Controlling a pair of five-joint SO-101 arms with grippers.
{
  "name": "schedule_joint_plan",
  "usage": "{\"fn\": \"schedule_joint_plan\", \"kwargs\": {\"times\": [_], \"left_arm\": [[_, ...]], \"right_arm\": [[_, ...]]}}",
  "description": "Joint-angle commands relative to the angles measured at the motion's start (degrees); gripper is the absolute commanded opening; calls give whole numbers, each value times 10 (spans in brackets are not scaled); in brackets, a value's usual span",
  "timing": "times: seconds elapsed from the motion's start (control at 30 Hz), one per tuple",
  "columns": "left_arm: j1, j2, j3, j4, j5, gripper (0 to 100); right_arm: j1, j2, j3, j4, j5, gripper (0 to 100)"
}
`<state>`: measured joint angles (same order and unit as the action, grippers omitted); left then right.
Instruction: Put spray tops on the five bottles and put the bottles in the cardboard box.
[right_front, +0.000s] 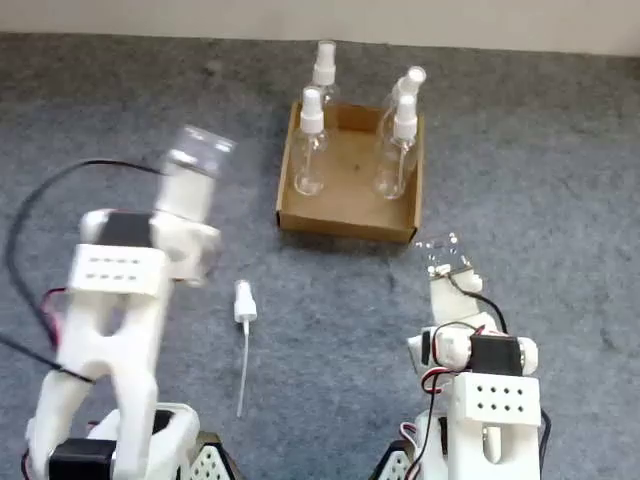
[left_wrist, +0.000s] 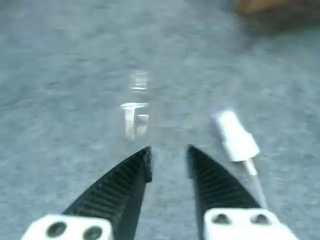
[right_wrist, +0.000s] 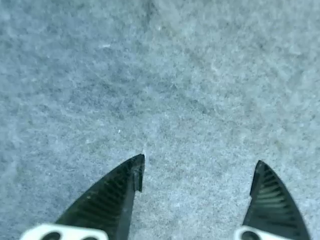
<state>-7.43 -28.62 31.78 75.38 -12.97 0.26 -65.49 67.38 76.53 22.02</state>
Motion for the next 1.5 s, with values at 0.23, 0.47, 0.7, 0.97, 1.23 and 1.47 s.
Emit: {"fn": "schedule_joint_plan", "kwargs": {"times": [0.23, 0.47, 0.7, 0.97, 1.23, 1.47], "left_arm": [[-84, 61, -12, -3, -165, 260], [-58, 175, -12, -11, -192, 260], [-45, 132, -66, 5, -145, 259], [29, 132, 7, -21, -119, 256], [7, 246, 59, -128, -116, 236], [12, 258, 51, -125, -115, 99]], "right_arm": [[4, -7, -7, 3, 4, 283], [5, -7, -7, 3, 4, 283], [3, -7, -7, 3, 3, 283], [3, -7, -7, 3, 3, 283], [3, -8, -6, 3, 3, 283], [3, -8, -6, 3, 3, 283]]}}
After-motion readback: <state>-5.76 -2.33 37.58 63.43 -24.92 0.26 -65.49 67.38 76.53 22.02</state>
